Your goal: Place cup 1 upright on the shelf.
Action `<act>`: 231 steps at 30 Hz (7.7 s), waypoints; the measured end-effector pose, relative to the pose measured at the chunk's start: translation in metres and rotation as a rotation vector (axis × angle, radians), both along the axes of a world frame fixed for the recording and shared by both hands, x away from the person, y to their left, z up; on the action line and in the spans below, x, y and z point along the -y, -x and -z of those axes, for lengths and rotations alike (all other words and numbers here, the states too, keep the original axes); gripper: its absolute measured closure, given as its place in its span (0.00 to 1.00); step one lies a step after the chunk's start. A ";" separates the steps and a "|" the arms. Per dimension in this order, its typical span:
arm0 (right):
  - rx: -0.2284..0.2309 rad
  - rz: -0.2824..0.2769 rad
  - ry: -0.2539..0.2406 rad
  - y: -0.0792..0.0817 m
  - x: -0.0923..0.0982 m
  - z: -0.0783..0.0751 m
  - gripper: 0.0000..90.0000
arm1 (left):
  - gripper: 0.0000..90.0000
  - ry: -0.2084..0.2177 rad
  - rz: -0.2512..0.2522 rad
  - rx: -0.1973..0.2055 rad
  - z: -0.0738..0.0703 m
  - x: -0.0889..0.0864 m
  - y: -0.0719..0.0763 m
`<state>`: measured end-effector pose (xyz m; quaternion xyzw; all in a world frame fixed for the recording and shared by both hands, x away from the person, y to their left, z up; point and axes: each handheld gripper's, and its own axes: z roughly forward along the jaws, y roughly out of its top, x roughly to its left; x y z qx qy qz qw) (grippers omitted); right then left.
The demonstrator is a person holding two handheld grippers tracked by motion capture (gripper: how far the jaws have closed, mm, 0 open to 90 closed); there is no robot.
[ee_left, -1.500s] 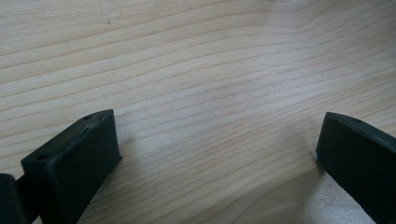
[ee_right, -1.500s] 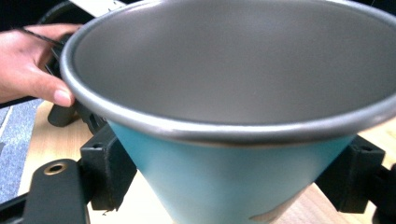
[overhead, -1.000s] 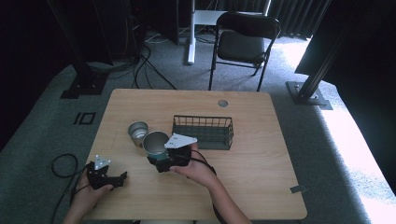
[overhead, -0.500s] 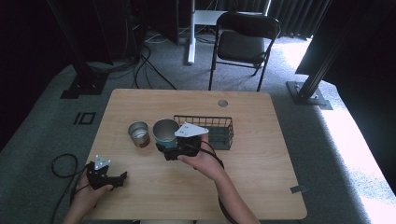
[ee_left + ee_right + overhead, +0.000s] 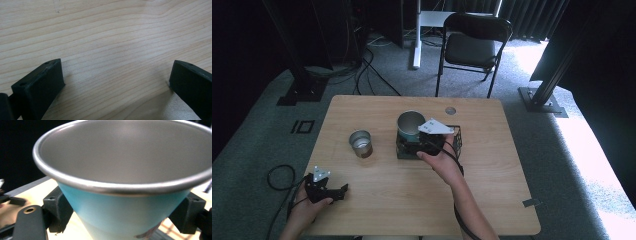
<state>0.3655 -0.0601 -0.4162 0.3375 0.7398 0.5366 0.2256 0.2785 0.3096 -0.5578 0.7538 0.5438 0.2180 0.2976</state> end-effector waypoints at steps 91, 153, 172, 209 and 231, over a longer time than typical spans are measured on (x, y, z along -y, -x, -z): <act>-0.077 0.358 0.017 -0.024 0.065 0.064 0.13 | 0.00 0.000 0.000 0.000 0.000 0.000 0.000; -0.057 0.365 0.042 0.044 0.150 0.086 0.13 | 0.00 -0.001 0.000 0.000 0.000 0.000 0.000; -0.146 0.405 0.073 0.064 0.182 0.118 0.13 | 0.00 -0.001 0.004 -0.001 0.000 0.000 0.000; -0.357 0.358 0.248 0.092 0.234 0.143 0.13 | 0.00 -0.001 0.026 0.000 0.000 -0.002 0.002; -0.357 0.345 0.249 0.090 0.235 0.143 0.13 | 0.00 -0.003 0.015 -0.001 0.000 0.000 0.006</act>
